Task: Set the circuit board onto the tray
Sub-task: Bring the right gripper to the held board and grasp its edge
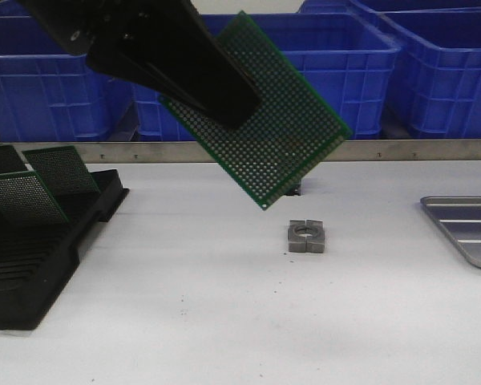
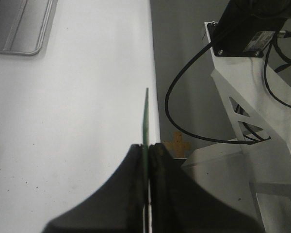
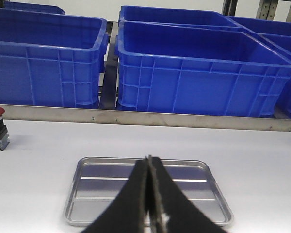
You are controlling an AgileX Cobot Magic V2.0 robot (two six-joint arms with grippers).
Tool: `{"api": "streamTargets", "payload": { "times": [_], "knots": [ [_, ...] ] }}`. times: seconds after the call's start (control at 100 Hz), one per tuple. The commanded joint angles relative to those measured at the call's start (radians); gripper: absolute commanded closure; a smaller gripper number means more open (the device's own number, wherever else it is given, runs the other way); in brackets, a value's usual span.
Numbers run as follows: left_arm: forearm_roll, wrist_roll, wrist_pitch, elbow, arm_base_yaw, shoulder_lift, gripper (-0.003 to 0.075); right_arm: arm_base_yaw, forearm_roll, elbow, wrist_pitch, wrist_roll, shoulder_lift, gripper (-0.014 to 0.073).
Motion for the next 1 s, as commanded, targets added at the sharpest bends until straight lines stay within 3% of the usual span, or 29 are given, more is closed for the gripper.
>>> {"api": "streamTargets", "payload": {
  "times": [0.0, 0.25, 0.53, 0.74, 0.84, 0.91, 0.99],
  "knots": [
    [-0.074, -0.010, 0.004, -0.030, -0.009, -0.039, 0.0737, -0.005, -0.009, -0.031, -0.053, 0.002, -0.019, 0.0652],
    [-0.074, -0.010, 0.004, -0.030, -0.009, -0.039, 0.0737, -0.005, -0.009, -0.220, 0.280, 0.001, 0.045, 0.0654],
    [-0.074, -0.010, 0.004, -0.030, -0.009, -0.039, 0.0737, -0.005, 0.010, -0.454, 0.578, 0.001, 0.293, 0.0654],
    [-0.074, -0.010, 0.004, -0.030, -0.009, -0.039, 0.0737, -0.005, 0.197, -0.586, 0.708, -0.004, 0.522, 0.0652],
    [-0.074, -0.010, 0.004, -0.030, -0.009, -0.039, 0.0737, -0.005, 0.298, -0.631, 0.730, -0.070, 0.625, 0.0634],
    [-0.074, -0.010, 0.004, -0.030, -0.009, -0.039, 0.0737, -0.005, 0.394, -0.651, 0.732, -0.161, 0.684, 0.0575],
    [-0.074, -0.010, 0.004, -0.030, -0.009, -0.039, 0.0737, -0.005, 0.533, -0.663, 0.733, -0.302, 0.740, 0.0426]
  ]
}}
